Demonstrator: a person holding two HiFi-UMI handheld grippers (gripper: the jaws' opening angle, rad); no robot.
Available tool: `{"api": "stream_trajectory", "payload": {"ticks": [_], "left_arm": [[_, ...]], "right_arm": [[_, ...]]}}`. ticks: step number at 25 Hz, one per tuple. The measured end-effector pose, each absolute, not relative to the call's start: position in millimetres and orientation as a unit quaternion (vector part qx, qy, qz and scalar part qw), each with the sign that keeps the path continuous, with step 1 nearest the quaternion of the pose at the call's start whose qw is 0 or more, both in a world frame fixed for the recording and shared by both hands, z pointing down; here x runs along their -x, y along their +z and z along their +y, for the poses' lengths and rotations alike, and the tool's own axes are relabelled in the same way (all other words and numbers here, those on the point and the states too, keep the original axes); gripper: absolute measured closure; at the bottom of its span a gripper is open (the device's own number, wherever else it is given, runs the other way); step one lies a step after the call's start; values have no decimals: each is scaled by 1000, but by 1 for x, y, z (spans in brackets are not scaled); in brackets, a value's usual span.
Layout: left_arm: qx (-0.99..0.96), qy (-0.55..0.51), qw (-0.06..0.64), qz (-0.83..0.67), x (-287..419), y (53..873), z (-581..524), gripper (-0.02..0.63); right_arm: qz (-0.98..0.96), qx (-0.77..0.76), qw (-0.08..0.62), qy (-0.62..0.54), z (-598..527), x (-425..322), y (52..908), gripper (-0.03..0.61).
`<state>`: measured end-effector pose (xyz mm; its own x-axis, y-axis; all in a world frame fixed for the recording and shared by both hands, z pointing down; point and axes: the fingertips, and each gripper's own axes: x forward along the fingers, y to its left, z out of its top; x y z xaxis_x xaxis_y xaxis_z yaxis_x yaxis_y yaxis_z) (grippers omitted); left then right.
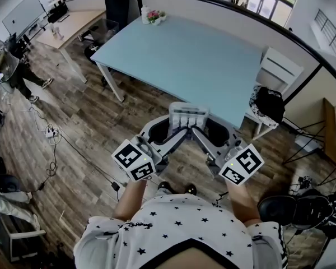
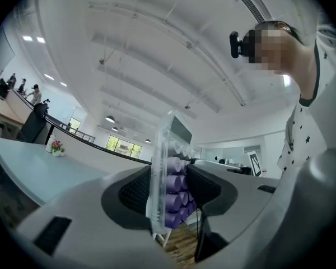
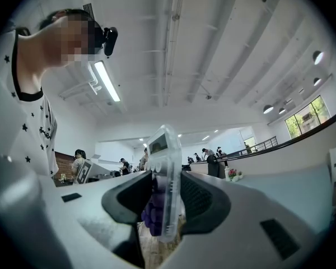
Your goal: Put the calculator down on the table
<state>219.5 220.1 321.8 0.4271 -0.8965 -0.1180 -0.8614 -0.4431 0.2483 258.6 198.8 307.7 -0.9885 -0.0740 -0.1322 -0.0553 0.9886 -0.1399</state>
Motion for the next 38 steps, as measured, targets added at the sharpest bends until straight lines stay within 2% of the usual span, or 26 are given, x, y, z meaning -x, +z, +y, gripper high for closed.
{"api": "stream_trajectory", "payload": {"ticks": [20, 38], "left_arm": [[-838, -107, 72, -530, -283, 326, 185, 405], [-826, -116, 71, -547, -264, 329, 175, 405]], "right_arm": [[993, 28, 87, -74, 163, -322, 313, 422], [993, 11, 90, -79, 150, -303, 315, 420]]}}
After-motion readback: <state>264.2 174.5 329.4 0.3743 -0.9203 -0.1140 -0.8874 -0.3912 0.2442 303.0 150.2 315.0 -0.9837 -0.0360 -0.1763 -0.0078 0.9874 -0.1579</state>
